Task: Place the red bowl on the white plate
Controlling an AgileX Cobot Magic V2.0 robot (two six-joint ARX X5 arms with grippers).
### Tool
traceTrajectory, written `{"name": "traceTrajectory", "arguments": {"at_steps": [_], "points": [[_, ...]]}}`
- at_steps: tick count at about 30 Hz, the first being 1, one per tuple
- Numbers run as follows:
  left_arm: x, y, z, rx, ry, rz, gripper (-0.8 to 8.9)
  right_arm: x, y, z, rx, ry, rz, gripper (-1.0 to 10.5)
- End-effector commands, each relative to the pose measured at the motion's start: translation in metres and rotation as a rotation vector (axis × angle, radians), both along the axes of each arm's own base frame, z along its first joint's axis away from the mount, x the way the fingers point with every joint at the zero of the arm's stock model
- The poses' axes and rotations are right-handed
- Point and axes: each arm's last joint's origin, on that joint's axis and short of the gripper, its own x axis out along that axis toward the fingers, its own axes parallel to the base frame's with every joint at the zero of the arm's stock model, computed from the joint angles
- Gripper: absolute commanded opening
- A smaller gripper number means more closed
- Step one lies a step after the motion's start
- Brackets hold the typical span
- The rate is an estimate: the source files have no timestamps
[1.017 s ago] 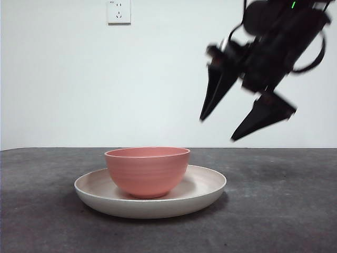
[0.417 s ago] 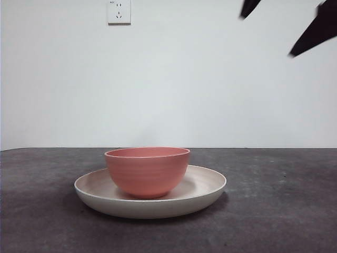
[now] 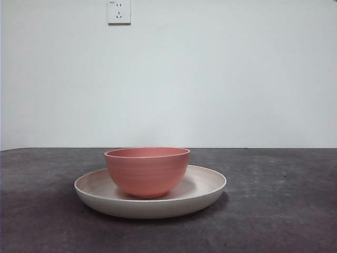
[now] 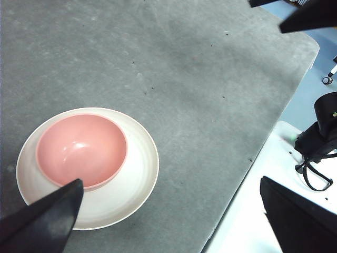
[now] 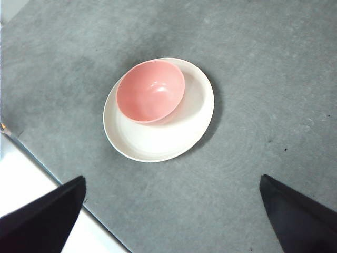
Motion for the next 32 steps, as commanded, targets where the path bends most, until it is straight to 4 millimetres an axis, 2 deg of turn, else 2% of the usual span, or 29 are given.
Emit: {"name": "traceTrajectory", "arguments": {"at_steps": [1,7,9,11,12,15,32], "points": [[0.0,-0.001,0.0044,-0.017,-0.009,-0.006,5.62,-0.0063,-0.0019,0.0023,0.002,-0.038,0.016,6.0],[0.0,-0.001,0.0044,-0.017,-0.009,-0.006,5.47,-0.0141,-0.0051,0.0053,0.015,-0.066,0.019,6.0],[0.0,-0.001,0.0044,-0.015,-0.013,-0.008,4.62,-0.014,-0.005,0.0053,0.016,-0.064,0.019,5.7],[0.0,-0.001,0.0043,-0.014,-0.011,-0.008,3.17,-0.0136,-0.0048,0.0051,0.016,-0.061,0.018,5.1],[-0.0001,-0.001,0.0042,-0.014,-0.01,-0.008,2.58,-0.0134,-0.0047,0.0049,0.016,-0.059,0.019,4.6],[-0.0003,-0.0008,0.0038,-0.01,-0.006,-0.008,0.12,-0.0134,-0.0047,0.0049,0.015,-0.061,0.02,0.3],[-0.0001,-0.0009,0.0041,-0.013,-0.009,-0.008,0.15,-0.0137,-0.0049,0.0056,0.017,-0.067,0.019,0.2]]}}
